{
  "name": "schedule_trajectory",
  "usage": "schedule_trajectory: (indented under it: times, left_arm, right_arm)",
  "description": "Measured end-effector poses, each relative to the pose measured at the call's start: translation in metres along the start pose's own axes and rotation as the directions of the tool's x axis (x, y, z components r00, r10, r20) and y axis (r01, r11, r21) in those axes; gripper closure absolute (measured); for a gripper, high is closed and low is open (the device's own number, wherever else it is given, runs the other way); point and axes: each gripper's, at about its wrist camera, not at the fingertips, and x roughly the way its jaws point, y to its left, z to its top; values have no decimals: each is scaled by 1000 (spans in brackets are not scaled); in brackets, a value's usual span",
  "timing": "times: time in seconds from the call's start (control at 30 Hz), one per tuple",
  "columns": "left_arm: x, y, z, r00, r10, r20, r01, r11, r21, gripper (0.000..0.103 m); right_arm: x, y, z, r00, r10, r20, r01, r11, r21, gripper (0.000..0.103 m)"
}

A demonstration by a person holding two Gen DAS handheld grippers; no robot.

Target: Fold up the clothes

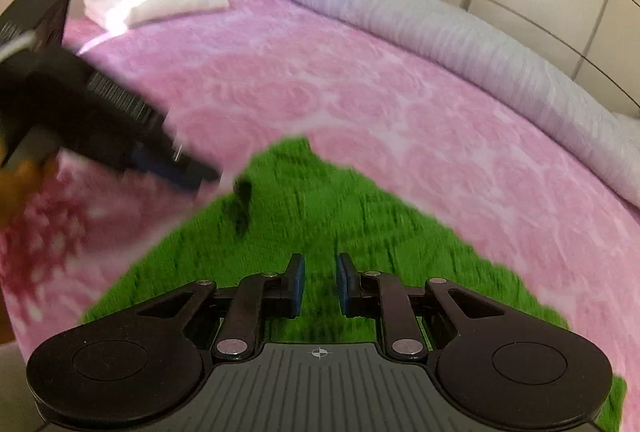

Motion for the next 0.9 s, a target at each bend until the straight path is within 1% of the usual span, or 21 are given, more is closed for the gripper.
schedule_trajectory:
  times: [0.03, 0.1, 0.13, 0.2, 0.3, 0.33, 0.37, 0.4, 0.43, 0.47, 0.5, 0.57, 0.6, 0.63, 0.67, 0.7, 0.73, 0.77, 0.8, 0.9]
  left_arm:
    - [5, 1, 4, 1000, -10, -3, 10, 1000, 4, 83]
    - [18, 0, 14, 1000, -20, -9, 20, 1000, 23, 83]
    - [22, -1, 17, 1000, -24, -13, 24, 999, 40, 81]
    - [33, -5, 23, 1000, -25, -16, 26, 997, 69, 78]
    - [45, -5, 30, 999, -30, -14, 31, 997, 72, 80]
    - [47, -7, 30, 999, -41, -16, 43, 996, 83, 85]
    - [49, -9, 31, 998, -53, -19, 54, 994, 94, 98]
    - [49, -11, 32, 997, -76, -18, 78, 992, 101, 100]
    - [43, -7, 33, 994, -108, 4, 107, 991, 76, 101]
    - [37, -3, 35, 990, -140, 28, 138, 989, 50, 101]
    - [31, 1, 36, 984, -170, 53, 169, 985, 25, 102]
    - [19, 18, 41, 971, -223, 91, 229, 971, -63, 103]
    - [16, 26, 43, 973, -208, 102, 219, 970, -105, 103]
    - [12, 31, 43, 979, -157, 129, 172, 978, -119, 103]
    - [9, 39, 46, 987, -96, 129, 113, 984, -137, 103]
    - [7, 43, 48, 990, -61, 126, 80, 986, -149, 103]
    - [4, 43, 49, 992, -45, 121, 61, 989, -132, 103]
    - [1, 36, 50, 993, -57, 105, 67, 994, -91, 103]
    - [-1, 29, 49, 993, -78, 89, 84, 994, -71, 103]
    - [7, 11, 43, 986, -161, 37, 165, 979, -117, 101]
  right_arm:
    - [1, -1, -5, 1000, -11, -12, 11, 1000, 16, 86]
    - [-5, -14, -17, 1000, -26, 6, 26, 995, 99, 86]
    - [-10, -20, -20, 999, -31, 18, 28, 989, 148, 86]
    - [-17, -40, -26, 997, -73, 31, 62, 961, 269, 86]
    - [-16, -77, -34, 997, -81, -1, 73, 894, 441, 86]
    - [-14, -87, -38, 999, -54, -7, 51, 870, 491, 86]
    - [-12, -94, -41, 1000, -28, -4, 25, 849, 528, 86]
    - [-10, -101, -44, 1000, -5, 3, 2, 828, 561, 86]
    - [-9, -107, -48, 1000, 18, 11, -21, 805, 594, 86]
    - [-8, -109, -50, 1000, 24, 16, -28, 802, 596, 86]
    - [-9, -108, -51, 1000, 23, 20, -31, 808, 588, 86]
    - [-10, -107, -54, 999, 22, 26, -33, 818, 574, 86]
    - [-10, -106, -56, 999, 20, 27, -32, 822, 569, 86]
    - [-10, -105, -57, 999, 18, 28, -31, 825, 564, 86]
    - [-10, -105, -58, 999, 20, 28, -32, 823, 566, 86]
    - [-9, -105, -58, 999, 22, 29, -35, 820, 572, 86]
    - [-9, -106, -58, 999, 26, 29, -38, 815, 578, 86]
    - [-9, -106, -57, 999, 30, 28, -41, 811, 584, 86]
    - [-8, -107, -57, 999, 34, 28, -44, 808, 587, 86]
    - [-9, -108, -58, 999, 39, 31, -49, 810, 585, 86]
